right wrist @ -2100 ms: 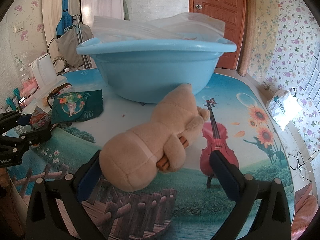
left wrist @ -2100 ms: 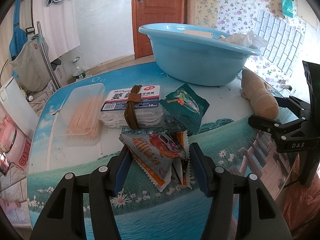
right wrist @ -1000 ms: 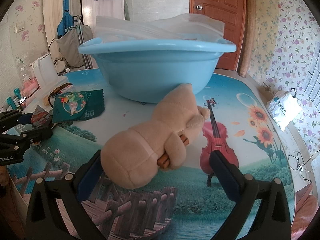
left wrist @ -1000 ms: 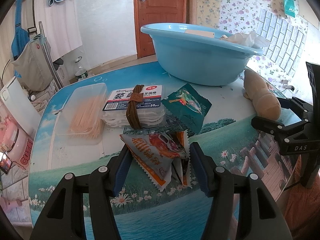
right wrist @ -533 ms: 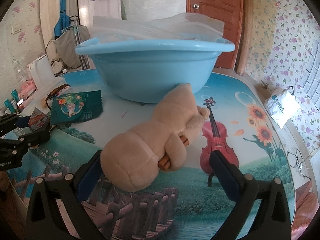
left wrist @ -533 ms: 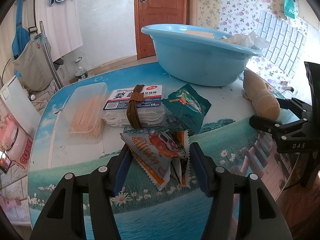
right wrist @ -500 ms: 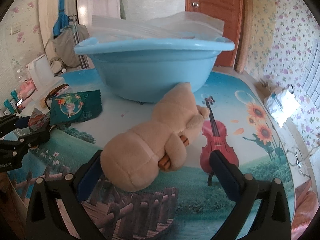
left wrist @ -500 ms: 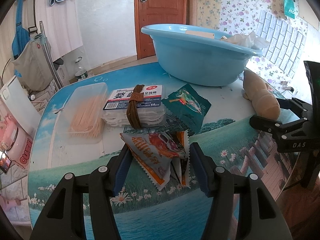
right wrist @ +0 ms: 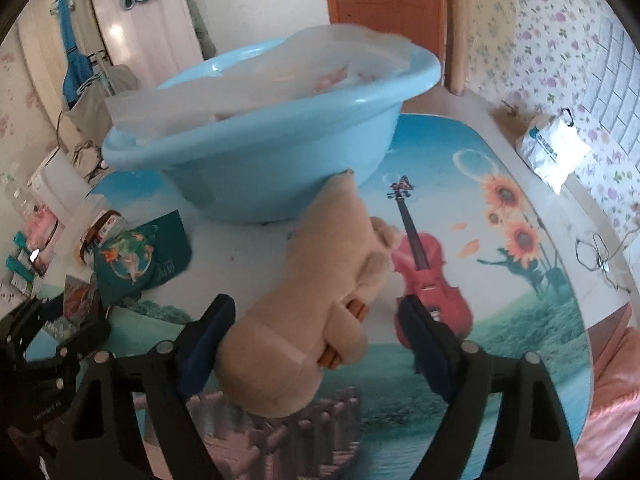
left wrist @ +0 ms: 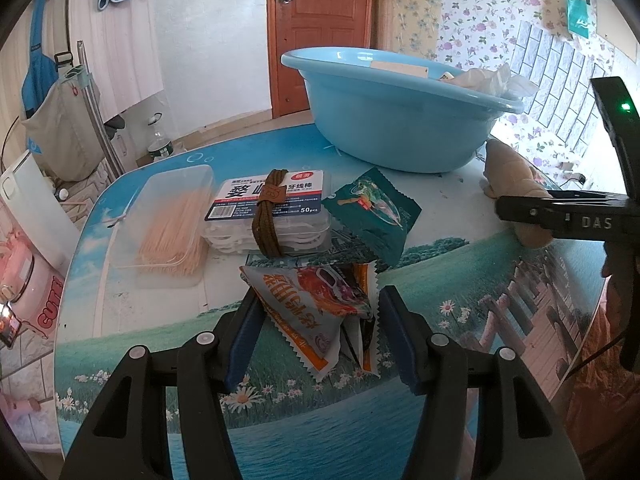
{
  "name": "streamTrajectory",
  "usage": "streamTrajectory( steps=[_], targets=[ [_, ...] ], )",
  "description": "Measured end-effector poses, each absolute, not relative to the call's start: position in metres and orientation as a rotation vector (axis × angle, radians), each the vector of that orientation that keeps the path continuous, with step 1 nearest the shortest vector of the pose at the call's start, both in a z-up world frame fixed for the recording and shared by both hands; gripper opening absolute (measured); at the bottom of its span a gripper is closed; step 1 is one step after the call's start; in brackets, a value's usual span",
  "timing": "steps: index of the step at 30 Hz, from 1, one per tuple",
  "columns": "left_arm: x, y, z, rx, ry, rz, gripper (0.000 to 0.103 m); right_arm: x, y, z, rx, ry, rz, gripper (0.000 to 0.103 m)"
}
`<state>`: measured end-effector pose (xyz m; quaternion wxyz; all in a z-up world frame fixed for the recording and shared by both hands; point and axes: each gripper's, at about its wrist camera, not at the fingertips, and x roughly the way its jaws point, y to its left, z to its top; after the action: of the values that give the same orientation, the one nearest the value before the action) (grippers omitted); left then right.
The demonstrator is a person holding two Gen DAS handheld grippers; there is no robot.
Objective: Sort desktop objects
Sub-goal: 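Lift and carry the plush toy and snack bag toward the basin with both tools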
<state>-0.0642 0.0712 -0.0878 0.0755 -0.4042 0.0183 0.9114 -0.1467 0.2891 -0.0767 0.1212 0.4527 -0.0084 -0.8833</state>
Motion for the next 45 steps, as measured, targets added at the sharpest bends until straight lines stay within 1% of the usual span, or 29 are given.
streamTrajectory(
  steps=[1, 2, 3, 5, 9, 10, 11, 13, 15, 18, 19, 20, 22, 23, 24, 25, 26, 33, 37, 45],
  targets=[
    [-0.064, 0.071, -0.088, -1.213, 0.055, 2.734, 0.057, -0.145, 0.293, -0.075, 1.313, -0.025, -2.580, 0.078],
    [-0.064, 0.072, -0.088, -1.214, 0.056, 2.733, 0.057, -0.143, 0.298, -0.073, 1.301, -0.027, -2.583, 0.071],
    [-0.065, 0.072, -0.088, -1.217, 0.057, 2.733, 0.057, -0.141, 0.303, -0.069, 1.288, -0.028, -2.592, 0.067],
    [-0.065, 0.073, -0.088, -1.224, 0.064, 2.735, 0.057, -0.137, 0.310, -0.063, 1.267, -0.020, -2.600, 0.064],
    [-0.066, 0.074, -0.088, -1.251, 0.056, 2.734, 0.058, -0.131, 0.319, -0.055, 1.250, 0.036, -2.575, 0.063],
    [-0.066, 0.074, -0.088, -1.256, 0.054, 2.737, 0.060, -0.131, 0.318, -0.055, 1.247, 0.037, -2.562, 0.063],
    [-0.066, 0.074, -0.088, -1.261, 0.053, 2.741, 0.065, -0.130, 0.316, -0.055, 1.240, 0.039, -2.547, 0.063],
    [-0.067, 0.073, -0.089, -1.267, 0.048, 2.749, 0.069, -0.126, 0.305, -0.056, 1.236, 0.056, -2.523, 0.063],
    [-0.068, 0.072, -0.088, -1.271, 0.046, 2.751, 0.070, -0.127, 0.296, -0.061, 1.245, 0.097, -2.506, 0.066],
    [-0.069, 0.071, -0.088, -1.274, 0.043, 2.750, 0.070, -0.130, 0.285, -0.070, 1.242, 0.205, -2.567, 0.066],
    [-0.069, 0.071, -0.087, -1.272, 0.039, 2.748, 0.067, -0.131, 0.284, -0.072, 1.245, 0.221, -2.584, 0.066],
    [-0.068, 0.070, -0.086, -1.259, 0.027, 2.742, 0.053, -0.134, 0.285, -0.075, 1.254, 0.229, -2.592, 0.066],
    [-0.068, 0.068, -0.084, -1.247, 0.002, 2.733, 0.048, -0.139, 0.289, -0.080, 1.290, 0.205, -2.579, 0.066],
    [-0.068, 0.066, -0.084, -1.244, -0.011, 2.730, 0.046, -0.141, 0.292, -0.083, 1.306, 0.172, -2.570, 0.063],
    [-0.067, 0.065, -0.084, -1.241, -0.024, 2.726, 0.045, -0.141, 0.297, -0.083, 1.305, 0.150, -2.571, 0.053],
    [-0.067, 0.063, -0.083, -1.238, -0.035, 2.723, 0.043, -0.140, 0.300, -0.082, 1.290, 0.142, -2.576, 0.045],
    [-0.067, 0.061, -0.082, -1.236, -0.046, 2.723, 0.040, -0.139, 0.302, -0.081, 1.285, 0.135, -2.571, 0.045],
    [-0.057, 0.059, -0.069, -1.179, -0.056, 2.718, 0.038, -0.120, 0.329, -0.064, 1.221, 0.044, -2.572, 0.043],
    [-0.052, 0.054, -0.062, -1.148, -0.084, 2.718, 0.034, -0.107, 0.342, -0.048, 1.175, 0.010, -2.603, 0.043],
    [-0.041, 0.055, -0.024, -1.010, -0.086, 2.756, 0.033, -0.100, 0.356, -0.009, 1.049, -0.061, -2.655, 0.043]
  ],
)
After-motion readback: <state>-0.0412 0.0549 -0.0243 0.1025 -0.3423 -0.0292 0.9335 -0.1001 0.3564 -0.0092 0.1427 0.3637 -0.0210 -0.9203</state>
